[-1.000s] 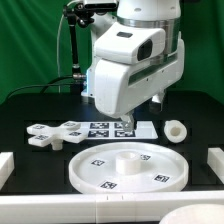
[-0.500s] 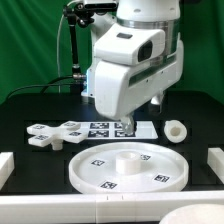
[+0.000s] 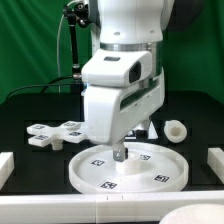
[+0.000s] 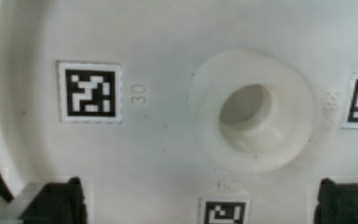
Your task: Assemble round table
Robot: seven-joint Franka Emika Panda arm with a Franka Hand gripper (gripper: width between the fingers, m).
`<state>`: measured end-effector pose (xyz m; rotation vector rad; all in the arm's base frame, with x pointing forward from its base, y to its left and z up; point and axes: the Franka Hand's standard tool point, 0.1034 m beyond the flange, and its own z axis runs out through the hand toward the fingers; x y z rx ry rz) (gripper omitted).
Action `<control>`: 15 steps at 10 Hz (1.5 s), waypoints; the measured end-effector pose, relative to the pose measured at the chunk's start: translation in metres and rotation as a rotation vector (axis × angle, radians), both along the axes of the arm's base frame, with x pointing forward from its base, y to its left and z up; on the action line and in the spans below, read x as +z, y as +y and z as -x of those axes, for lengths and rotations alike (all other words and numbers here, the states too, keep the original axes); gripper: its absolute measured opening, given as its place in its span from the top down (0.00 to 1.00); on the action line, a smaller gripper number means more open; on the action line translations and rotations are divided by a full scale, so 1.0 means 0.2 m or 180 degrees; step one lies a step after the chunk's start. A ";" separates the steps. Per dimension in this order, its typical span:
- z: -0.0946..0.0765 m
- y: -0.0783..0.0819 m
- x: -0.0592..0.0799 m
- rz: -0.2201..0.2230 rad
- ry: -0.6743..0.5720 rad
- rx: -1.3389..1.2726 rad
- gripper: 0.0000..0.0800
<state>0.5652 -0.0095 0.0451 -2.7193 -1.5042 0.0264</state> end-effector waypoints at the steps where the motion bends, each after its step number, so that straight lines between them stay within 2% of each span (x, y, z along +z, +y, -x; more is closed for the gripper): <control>1: 0.02 -0.01 -0.02 -0.0002 -0.0026 -0.0014 0.19; 5: 0.01 0.00 -0.02 -0.0007 -0.0105 -0.0009 0.19; 7: 0.06 0.01 -0.07 -0.0019 -0.0162 -0.0001 0.19; 8: 0.06 0.01 -0.07 -0.0019 -0.0155 0.0006 0.19; 10: 0.09 -0.01 -0.13 -0.0026 -0.0093 0.0000 0.19; 13: 0.11 0.00 -0.18 -0.0037 -0.0046 -0.0009 0.19; 14: 0.12 0.01 -0.19 -0.0038 -0.0038 -0.0001 0.30; 15: 0.12 0.01 -0.19 -0.0037 -0.0038 -0.0001 0.30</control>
Offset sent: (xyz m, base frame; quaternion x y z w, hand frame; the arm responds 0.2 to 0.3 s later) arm 0.0000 0.0000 0.0000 0.0000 0.0000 0.0000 1.0000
